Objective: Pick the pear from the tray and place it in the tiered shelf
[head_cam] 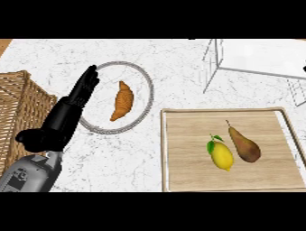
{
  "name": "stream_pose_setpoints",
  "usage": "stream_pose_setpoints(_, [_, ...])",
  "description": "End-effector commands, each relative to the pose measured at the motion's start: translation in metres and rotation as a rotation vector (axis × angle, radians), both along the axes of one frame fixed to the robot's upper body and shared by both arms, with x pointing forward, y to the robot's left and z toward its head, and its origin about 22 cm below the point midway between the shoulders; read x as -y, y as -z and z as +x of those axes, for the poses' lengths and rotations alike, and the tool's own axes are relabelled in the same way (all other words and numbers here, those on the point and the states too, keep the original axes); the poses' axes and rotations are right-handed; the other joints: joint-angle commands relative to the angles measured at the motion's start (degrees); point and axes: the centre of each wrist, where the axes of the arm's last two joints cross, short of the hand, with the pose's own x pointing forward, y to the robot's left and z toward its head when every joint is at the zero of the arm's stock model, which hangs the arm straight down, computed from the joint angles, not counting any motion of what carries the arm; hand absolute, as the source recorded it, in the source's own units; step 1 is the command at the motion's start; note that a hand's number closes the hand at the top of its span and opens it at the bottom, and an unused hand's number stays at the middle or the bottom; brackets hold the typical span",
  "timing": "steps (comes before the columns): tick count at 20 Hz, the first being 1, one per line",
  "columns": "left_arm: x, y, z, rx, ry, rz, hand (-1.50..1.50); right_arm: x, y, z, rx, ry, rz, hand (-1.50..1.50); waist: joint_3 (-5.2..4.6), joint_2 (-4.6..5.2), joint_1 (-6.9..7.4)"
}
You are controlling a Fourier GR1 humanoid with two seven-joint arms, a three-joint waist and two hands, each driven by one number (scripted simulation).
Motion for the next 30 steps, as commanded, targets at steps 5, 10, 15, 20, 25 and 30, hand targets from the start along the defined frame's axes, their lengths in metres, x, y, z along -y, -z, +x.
stream_pose_setpoints(5, [-0.032,0.005,0.005,-0.029,-0.212,-0.028,0.00,-0.100,0.045,0.014,-0.351,-0.641,0.127,1.50,1.30,1.75,7.61])
stream_pose_setpoints(10, [-0.044,0.018,-0.001,-0.119,-0.335,-0.064,0.00,-0.096,0.071,0.041,-0.564,-0.656,0.317,-1.50,1.40,1.27,4.04])
stream_pose_setpoints(15, [-0.051,0.024,-0.012,-0.136,-0.366,-0.071,0.00,-0.075,0.009,0.084,-0.542,-0.947,0.287,-1.50,1.30,0.59,2.23])
stream_pose_setpoints(20, [-0.053,0.017,-0.007,-0.139,-0.364,-0.065,0.00,-0.083,-0.049,0.106,-0.613,-1.170,-0.076,-1.50,1.26,0.81,2.89])
stream_pose_setpoints(25, [-0.064,0.018,-0.009,-0.151,-0.392,-0.059,0.00,-0.122,-0.090,0.104,-0.616,-1.351,-0.414,-1.50,1.21,0.26,1.28])
stream_pose_setpoints(30, [-0.061,0.022,-0.013,-0.143,-0.415,-0.058,0.00,-0.167,-0.131,0.085,-0.553,-1.373,-0.794,-1.50,1.26,0.09,0.45])
